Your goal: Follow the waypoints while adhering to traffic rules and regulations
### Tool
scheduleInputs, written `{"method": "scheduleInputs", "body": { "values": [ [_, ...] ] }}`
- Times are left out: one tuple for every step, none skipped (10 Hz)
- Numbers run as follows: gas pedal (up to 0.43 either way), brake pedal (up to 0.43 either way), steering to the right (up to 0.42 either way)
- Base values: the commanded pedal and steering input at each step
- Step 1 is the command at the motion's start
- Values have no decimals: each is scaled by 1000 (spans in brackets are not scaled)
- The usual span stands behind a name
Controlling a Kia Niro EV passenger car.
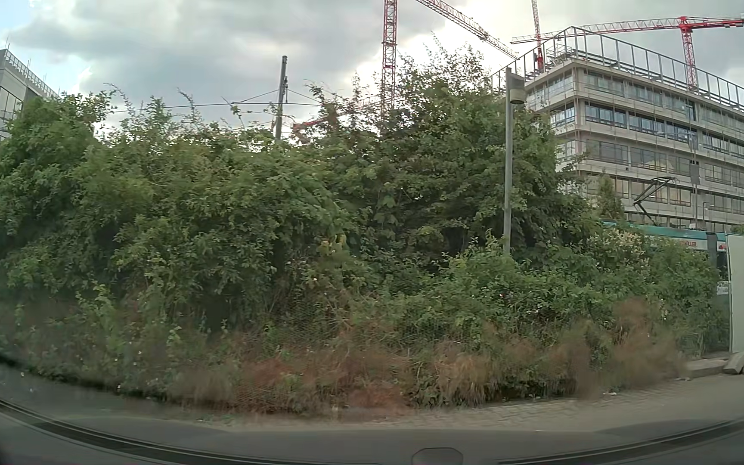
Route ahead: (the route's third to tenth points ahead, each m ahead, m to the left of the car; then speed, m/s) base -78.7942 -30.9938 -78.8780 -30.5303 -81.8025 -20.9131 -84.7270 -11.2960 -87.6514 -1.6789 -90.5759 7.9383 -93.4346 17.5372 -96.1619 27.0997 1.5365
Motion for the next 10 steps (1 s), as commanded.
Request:
{"method": "scheduleInputs", "body": {
  "values": [
    [0, 37, 800],
    [0, 37, 800],
    [0, 37, 800],
    [0, 37, 800],
    [0, 37, 801],
    [0, 37, 801],
    [0, 37, 801],
    [0, 37, 801],
    [0, 37, 800],
    [0, 37, 800]
  ]
}}
